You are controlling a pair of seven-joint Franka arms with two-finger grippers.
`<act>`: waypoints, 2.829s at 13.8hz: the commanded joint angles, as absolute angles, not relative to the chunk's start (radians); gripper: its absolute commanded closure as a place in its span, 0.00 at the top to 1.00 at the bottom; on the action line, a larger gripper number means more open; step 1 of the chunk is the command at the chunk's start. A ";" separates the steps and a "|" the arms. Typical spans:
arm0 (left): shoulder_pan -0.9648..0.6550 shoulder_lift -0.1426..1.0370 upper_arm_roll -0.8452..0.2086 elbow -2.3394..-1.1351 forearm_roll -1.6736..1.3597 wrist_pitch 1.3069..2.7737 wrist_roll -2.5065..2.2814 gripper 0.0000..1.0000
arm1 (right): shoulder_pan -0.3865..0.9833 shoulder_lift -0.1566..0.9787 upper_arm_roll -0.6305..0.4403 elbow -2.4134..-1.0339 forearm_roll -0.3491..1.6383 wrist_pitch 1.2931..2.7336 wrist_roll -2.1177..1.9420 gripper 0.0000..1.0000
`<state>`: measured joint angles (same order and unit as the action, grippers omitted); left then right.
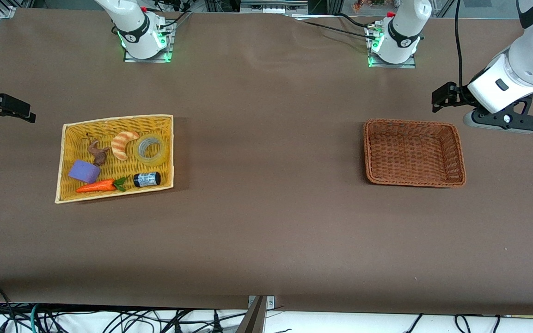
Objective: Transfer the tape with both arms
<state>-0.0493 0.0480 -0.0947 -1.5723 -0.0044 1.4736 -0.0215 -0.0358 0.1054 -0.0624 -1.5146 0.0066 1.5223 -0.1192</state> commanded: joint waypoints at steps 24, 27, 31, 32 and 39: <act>-0.032 0.054 -0.094 -1.575 -0.028 1.506 -0.008 1.00 | -0.051 0.114 -0.048 -1.491 -0.002 1.513 -0.112 1.00; -0.031 0.055 -0.092 -1.574 -0.028 1.508 -0.008 1.00 | -0.051 0.114 -0.048 -1.491 -0.002 1.513 -0.114 1.00; -0.031 0.060 -0.091 -1.568 -0.028 1.508 -0.008 1.00 | -0.051 0.114 -0.048 -1.491 -0.002 1.514 -0.115 1.00; -0.031 0.060 -0.091 -1.566 -0.028 1.508 -0.008 1.00 | -0.051 0.114 -0.048 -1.491 -0.002 1.514 -0.115 1.00; -0.031 0.061 -0.089 -1.565 -0.028 1.508 -0.008 1.00 | -0.002 0.198 -0.040 -1.569 -0.003 1.546 -0.106 1.00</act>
<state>-0.0363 0.0591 -0.0923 -1.5744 -0.0044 1.5058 -0.0215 -0.0269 0.1998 -0.0480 -1.5327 0.0061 1.5256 -0.1193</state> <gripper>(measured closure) 0.000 0.000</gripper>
